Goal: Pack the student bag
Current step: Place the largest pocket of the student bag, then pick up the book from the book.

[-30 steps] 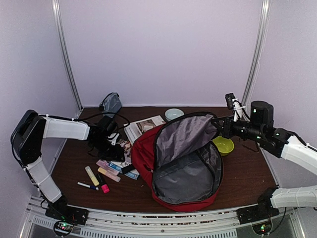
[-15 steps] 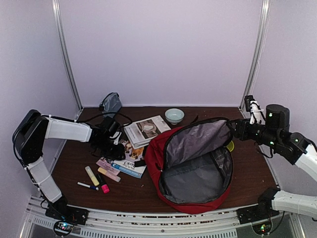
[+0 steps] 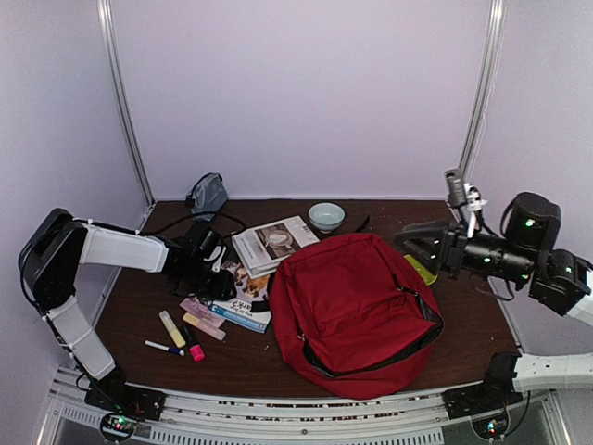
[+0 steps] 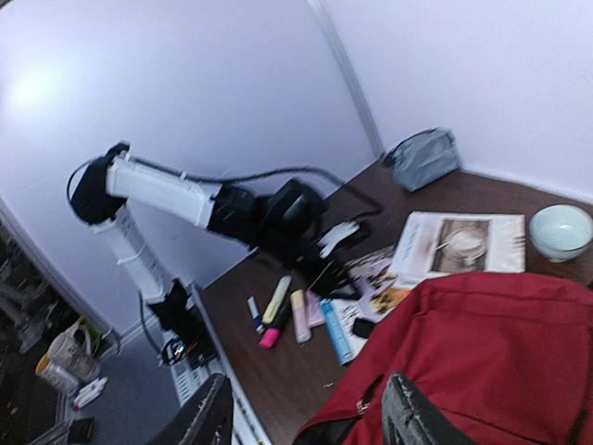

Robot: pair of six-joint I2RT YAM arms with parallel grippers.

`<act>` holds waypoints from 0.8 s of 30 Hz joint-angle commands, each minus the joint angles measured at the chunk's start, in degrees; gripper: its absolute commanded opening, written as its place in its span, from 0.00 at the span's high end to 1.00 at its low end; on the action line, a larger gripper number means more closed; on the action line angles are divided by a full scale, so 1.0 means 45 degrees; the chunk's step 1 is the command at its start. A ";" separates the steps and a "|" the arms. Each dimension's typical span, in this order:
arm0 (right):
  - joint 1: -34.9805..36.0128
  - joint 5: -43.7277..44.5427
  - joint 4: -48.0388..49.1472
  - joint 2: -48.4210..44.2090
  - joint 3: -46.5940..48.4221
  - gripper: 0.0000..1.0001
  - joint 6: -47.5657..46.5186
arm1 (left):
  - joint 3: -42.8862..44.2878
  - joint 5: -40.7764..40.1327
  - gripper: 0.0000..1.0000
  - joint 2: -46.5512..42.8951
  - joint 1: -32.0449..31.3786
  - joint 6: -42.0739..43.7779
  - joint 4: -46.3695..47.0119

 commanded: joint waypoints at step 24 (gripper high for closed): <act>0.3363 0.2779 0.3443 1.5933 0.4581 0.59 0.7203 | -0.1850 0.3014 0.47 -0.0833 -0.0007 -0.0010 0.0833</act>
